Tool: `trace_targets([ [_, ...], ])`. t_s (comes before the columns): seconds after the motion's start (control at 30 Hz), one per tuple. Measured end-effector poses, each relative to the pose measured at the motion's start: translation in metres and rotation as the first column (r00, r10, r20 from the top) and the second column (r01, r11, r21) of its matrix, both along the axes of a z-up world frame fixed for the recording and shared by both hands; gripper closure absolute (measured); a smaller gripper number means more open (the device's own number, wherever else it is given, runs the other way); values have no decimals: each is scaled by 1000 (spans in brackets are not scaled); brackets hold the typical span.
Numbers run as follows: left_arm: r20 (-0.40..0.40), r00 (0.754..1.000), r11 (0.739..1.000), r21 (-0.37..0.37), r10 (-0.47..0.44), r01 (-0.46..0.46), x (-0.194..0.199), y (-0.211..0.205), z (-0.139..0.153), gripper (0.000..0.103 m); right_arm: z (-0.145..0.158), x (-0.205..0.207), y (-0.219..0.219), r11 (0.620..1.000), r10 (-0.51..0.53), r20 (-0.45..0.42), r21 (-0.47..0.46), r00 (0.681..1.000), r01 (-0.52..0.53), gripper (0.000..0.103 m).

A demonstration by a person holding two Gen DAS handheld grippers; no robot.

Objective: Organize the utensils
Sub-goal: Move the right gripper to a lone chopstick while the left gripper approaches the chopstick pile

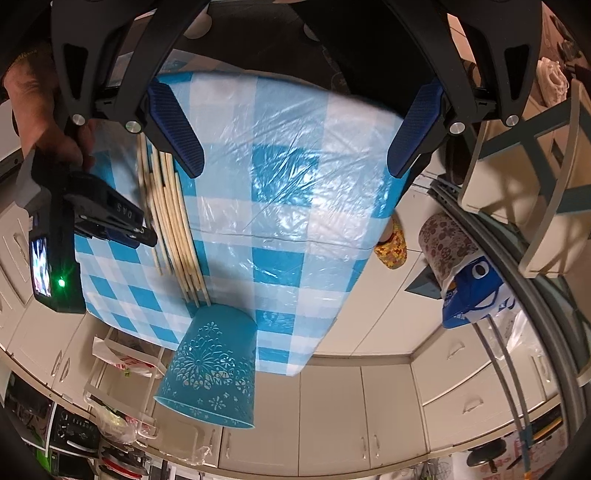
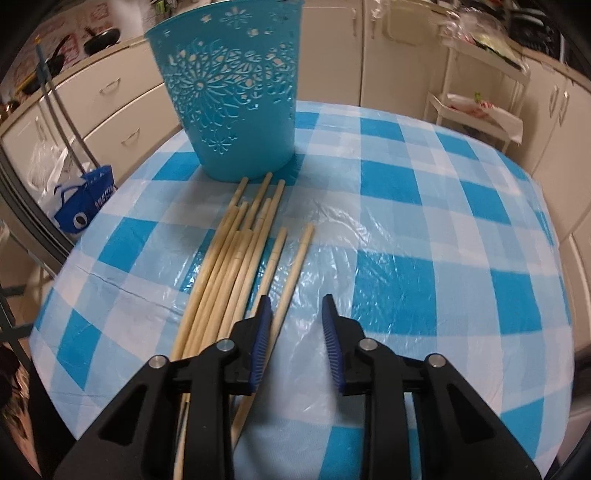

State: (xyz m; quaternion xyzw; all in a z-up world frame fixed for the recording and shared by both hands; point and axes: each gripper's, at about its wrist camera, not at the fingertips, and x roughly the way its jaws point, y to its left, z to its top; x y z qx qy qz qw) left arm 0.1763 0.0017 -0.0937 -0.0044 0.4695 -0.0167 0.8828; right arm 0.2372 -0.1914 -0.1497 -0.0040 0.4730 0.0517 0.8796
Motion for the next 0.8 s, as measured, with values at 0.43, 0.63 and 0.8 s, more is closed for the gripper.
trace_targets([
  [0.43,-73,996,998,-17,-58,57,90,-56,-35,8,-2,-4,-37,999,14,17,38,1000,-14,92],
  [0.63,-117,991,998,-17,-70,68,120,-78,-56,8,-2,-4,-44,994,-5,19,105,1000,3,92],
  [0.8,-134,988,997,1,-77,78,130,-87,-63,8,-3,-6,-50,987,-12,17,158,1000,9,92],
])
